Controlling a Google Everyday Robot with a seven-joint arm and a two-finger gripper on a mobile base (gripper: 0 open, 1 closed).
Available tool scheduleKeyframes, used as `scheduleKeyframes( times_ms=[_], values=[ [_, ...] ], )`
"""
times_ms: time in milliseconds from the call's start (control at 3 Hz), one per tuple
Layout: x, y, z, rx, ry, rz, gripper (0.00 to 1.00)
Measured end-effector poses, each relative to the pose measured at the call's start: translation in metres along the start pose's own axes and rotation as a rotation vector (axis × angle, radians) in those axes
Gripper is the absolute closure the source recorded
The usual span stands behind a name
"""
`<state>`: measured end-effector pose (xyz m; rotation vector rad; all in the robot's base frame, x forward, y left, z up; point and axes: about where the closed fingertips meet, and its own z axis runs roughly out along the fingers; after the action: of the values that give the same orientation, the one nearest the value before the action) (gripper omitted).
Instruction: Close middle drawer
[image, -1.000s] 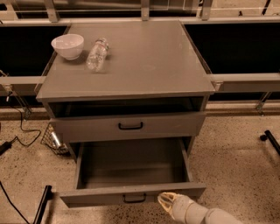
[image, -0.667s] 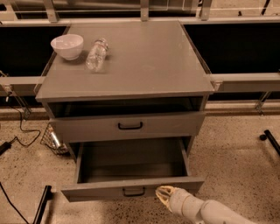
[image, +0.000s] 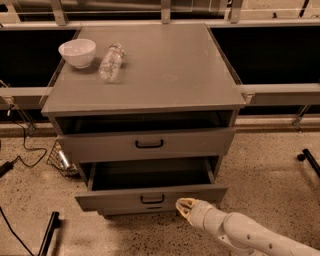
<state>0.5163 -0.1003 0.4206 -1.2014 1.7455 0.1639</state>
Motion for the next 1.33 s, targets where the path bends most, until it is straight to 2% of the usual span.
scheduleKeyframes(
  times_ms=[1333],
  values=[
    [-0.008,-0.03,0.049,0.047,-0.038,-0.069,1.0]
  ],
)
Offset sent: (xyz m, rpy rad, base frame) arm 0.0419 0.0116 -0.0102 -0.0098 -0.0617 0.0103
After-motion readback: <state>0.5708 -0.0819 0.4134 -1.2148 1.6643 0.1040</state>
